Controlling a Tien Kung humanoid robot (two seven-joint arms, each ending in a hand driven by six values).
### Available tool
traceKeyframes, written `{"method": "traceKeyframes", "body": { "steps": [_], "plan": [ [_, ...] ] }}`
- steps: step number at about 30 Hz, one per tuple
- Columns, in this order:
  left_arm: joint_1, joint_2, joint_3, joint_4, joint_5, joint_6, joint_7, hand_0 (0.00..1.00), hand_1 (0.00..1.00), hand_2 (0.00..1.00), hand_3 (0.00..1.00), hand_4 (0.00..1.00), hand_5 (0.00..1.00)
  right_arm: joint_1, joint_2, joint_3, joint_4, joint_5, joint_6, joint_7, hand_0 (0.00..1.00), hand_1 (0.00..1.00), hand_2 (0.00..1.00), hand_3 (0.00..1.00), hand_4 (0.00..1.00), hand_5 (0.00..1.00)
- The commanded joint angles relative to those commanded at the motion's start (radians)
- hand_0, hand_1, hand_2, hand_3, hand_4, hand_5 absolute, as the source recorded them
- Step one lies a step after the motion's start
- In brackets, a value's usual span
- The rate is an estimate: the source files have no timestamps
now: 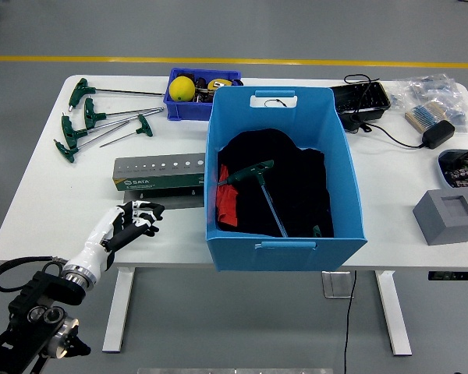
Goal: Lift tool from toolbox,place it in box,lift tool from toolbox,place it in box
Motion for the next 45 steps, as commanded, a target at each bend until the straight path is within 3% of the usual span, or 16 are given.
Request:
{"method": "traceKeyframes", "body": {
  "steps": [3, 7, 19, 20, 25, 26, 31, 32, 43, 44, 45],
  "plan": [
    [-0.028, -0.011, -0.02, -0.013, 0.019, 0.003, -0.021, 0.454, 0.454, 0.548, 0.603, 0.846, 0.593, -0.002, 0.001, 0.007, 0.0, -0.009, 0.0, -0.002, 0.645, 0.625, 0.698, 0.549, 0.778, 0.675],
    [-0.042, -0.005, -0.037, -0.015, 0.03, 0.001, -0.026, 0.454, 0.454, 0.548, 0.603, 0.846, 0.593, -0.004, 0.0, 0.008, -0.001, -0.003, 0.002, -0.002, 0.645, 0.625, 0.698, 0.549, 0.778, 0.675],
    [-0.033, -0.011, -0.07, -0.006, 0.028, 0.0, -0.033, 0.451, 0.45, 0.55, 0.603, 0.818, 0.585, -0.004, -0.002, 0.005, -0.003, 0.0, 0.005, -0.001, 0.645, 0.625, 0.697, 0.549, 0.776, 0.669],
    [-0.033, -0.013, -0.071, -0.005, 0.025, 0.0, -0.035, 0.452, 0.504, 0.615, 0.61, 0.81, 0.577, -0.004, -0.002, 0.006, -0.003, -0.002, 0.005, -0.001, 0.645, 0.625, 0.696, 0.55, 0.776, 0.669],
    [-0.032, -0.015, -0.07, 0.002, -0.016, 0.012, -0.068, 0.452, 0.504, 0.615, 0.61, 0.81, 0.577, -0.002, -0.001, 0.008, -0.002, -0.003, 0.003, -0.002, 0.645, 0.625, 0.696, 0.55, 0.776, 0.669],
    [-0.032, -0.014, -0.069, 0.004, -0.03, 0.017, -0.079, 0.636, 0.705, 0.792, 0.71, 0.828, 0.624, -0.001, -0.001, 0.008, -0.002, -0.004, 0.003, -0.002, 0.644, 0.625, 0.696, 0.549, 0.776, 0.669],
    [-0.035, -0.016, -0.066, 0.017, -0.162, 0.041, -0.186, 0.636, 0.705, 0.792, 0.71, 0.828, 0.624, 0.001, 0.0, 0.006, -0.002, -0.001, 0.003, 0.0, 0.644, 0.625, 0.696, 0.549, 0.776, 0.669],
    [-0.037, -0.017, -0.068, 0.018, -0.179, 0.043, -0.203, 0.82, 0.874, 0.945, 0.806, 0.875, 0.756, 0.001, -0.001, 0.005, -0.002, 0.001, 0.003, 0.0, 0.644, 0.626, 0.696, 0.549, 0.776, 0.669],
    [-0.034, -0.02, -0.076, 0.025, -0.275, 0.04, -0.278, 0.823, 0.876, 0.949, 0.812, 0.867, 0.788, 0.001, -0.002, 0.002, -0.001, 0.004, 0.004, 0.001, 0.644, 0.626, 0.696, 0.549, 0.776, 0.668],
    [-0.033, -0.021, -0.078, 0.026, -0.282, 0.038, -0.282, 0.835, 0.887, 0.961, 0.822, 0.876, 0.85, 0.001, -0.002, 0.002, -0.001, 0.004, 0.004, 0.001, 0.644, 0.625, 0.696, 0.55, 0.777, 0.669],
    [-0.033, -0.021, -0.079, 0.026, -0.286, 0.037, -0.284, 0.835, 0.887, 0.961, 0.822, 0.876, 0.85, 0.001, -0.002, 0.003, -0.001, 0.003, 0.004, 0.001, 0.644, 0.625, 0.696, 0.55, 0.777, 0.669]
  ]
}}
